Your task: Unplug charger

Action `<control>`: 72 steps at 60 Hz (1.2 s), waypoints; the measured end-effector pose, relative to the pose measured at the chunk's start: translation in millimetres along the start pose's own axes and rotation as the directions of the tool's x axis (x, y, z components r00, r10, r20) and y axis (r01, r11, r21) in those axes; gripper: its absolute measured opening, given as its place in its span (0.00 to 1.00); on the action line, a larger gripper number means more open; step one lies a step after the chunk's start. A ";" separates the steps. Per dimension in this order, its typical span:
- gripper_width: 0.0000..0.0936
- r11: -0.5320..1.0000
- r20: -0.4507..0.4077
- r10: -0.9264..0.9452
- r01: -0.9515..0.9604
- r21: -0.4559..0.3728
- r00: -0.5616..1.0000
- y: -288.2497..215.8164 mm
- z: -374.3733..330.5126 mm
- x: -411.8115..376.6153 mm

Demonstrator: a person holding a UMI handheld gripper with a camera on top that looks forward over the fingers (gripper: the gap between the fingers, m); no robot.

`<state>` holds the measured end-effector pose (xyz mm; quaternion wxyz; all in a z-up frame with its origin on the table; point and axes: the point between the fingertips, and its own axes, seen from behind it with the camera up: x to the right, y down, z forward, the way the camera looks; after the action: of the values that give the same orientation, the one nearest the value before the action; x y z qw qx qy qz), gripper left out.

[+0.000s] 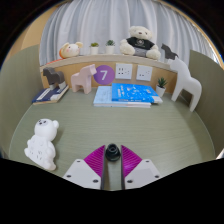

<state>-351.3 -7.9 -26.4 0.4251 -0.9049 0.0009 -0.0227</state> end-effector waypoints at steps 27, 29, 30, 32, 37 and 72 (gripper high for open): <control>0.86 0.989 -0.043 0.024 -0.017 0.147 0.999 -73.0 -125.4 27.5; 0.86 0.988 -0.040 0.006 0.000 0.153 0.999 -72.6 -140.8 28.4; 0.86 0.988 -0.042 -0.002 0.009 0.153 0.999 -71.0 -148.3 30.1; 0.86 0.988 -0.048 -0.016 0.023 0.150 0.999 -66.1 -162.3 32.9; 0.86 0.988 -0.052 -0.019 0.027 0.153 0.998 -48.2 -197.1 35.9; 0.86 0.989 -0.047 0.026 -0.019 0.145 0.999 32.7 -316.8 36.4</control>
<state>-327.6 -273.3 151.9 0.4897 -0.8708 0.0198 -0.0398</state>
